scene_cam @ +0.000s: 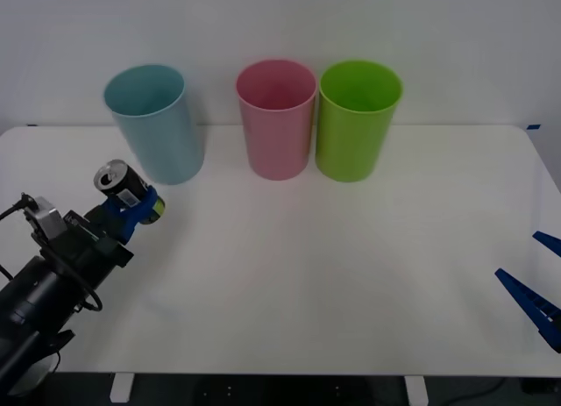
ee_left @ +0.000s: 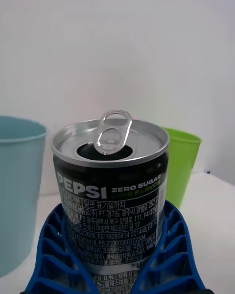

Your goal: Grasp the object on the table and drop it into the matching bin: aluminum can to the light blue bin, PET bottle to the pink bin.

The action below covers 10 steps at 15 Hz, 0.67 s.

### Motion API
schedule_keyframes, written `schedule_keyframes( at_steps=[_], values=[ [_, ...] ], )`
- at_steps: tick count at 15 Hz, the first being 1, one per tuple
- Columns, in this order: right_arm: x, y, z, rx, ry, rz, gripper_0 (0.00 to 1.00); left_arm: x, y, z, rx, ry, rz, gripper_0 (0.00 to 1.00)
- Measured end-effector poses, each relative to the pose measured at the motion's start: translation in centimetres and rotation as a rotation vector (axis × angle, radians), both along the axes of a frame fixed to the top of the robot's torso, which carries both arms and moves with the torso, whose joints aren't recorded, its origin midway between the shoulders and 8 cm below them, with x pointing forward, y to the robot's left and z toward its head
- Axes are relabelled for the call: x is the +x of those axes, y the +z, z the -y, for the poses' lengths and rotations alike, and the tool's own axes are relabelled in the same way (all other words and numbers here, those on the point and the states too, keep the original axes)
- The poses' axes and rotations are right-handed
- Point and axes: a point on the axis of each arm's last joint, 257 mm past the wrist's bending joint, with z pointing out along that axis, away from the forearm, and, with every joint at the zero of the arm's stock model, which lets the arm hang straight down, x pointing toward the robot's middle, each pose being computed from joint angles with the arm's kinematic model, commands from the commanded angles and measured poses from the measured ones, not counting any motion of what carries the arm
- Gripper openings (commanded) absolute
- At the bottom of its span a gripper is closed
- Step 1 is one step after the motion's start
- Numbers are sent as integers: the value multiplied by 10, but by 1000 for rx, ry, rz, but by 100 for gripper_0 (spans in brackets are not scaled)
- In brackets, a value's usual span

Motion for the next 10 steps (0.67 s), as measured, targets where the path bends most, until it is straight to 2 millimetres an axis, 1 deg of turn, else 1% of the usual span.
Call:
schedule_keyframes(
  at_steps=[3,7,10],
  values=[
    [0,0,0,0,0,0,100,7,35,-15,-62,37,12,0],
    [0,0,0,0,0,0,100,30,69,-26,-94,84,15,0],
    [0,0,0,0,0,0,100,48,94,-38,-103,109,19,0]
  ],
)
